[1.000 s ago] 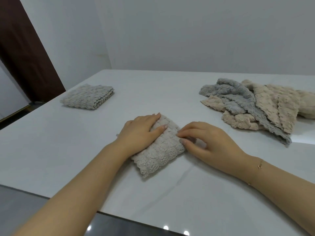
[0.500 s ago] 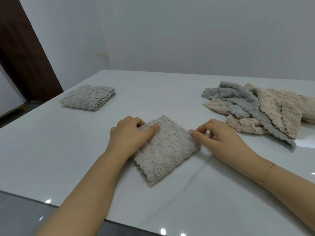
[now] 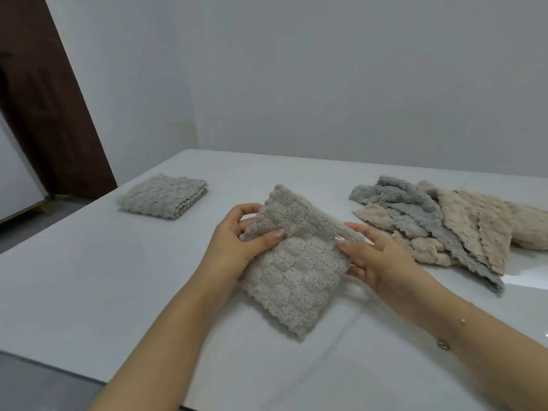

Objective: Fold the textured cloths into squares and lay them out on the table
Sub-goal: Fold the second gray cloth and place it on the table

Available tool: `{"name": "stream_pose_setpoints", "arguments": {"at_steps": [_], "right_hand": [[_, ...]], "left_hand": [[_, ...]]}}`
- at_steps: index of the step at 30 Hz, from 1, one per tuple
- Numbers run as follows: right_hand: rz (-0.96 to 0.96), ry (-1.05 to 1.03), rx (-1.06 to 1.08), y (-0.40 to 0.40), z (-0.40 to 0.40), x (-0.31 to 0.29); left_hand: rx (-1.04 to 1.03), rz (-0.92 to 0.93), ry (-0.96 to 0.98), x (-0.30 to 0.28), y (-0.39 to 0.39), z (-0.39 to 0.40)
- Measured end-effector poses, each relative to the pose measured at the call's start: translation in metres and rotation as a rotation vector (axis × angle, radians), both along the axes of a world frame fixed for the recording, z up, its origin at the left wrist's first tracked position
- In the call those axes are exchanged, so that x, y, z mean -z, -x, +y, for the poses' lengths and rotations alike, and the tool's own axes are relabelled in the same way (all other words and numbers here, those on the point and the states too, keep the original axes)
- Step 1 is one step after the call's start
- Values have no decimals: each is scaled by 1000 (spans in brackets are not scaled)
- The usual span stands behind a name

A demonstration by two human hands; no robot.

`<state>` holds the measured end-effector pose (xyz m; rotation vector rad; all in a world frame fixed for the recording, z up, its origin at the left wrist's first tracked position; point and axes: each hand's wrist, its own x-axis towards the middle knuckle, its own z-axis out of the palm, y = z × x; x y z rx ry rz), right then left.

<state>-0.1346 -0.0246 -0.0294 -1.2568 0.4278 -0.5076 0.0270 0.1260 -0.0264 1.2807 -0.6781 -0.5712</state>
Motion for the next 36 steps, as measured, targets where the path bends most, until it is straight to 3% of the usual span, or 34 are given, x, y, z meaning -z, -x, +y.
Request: {"name": "stream_pose_setpoints", "arguments": {"at_steps": [3,7,14,23,33,36], "right_hand": [[-2,-127,-92,-9,14,2],[-37,-157,-30,-32,11,-3],[-34,-292,113,-104,-48,1],[18,148,302,-174,-120,18],[45,170,400,-250,-202,24],[93,265,491,-270,-220,27]], "left_hand": [[-3,47,64,4,-2,-4],[-30,125,118,9,-11,-11],[-78,111,5,20,-44,-48],[-188,16,-9,29,-120,-130],[-247,-60,-80,33,-197,-211],[-303,-126,-135,35,-214,-233]]}}
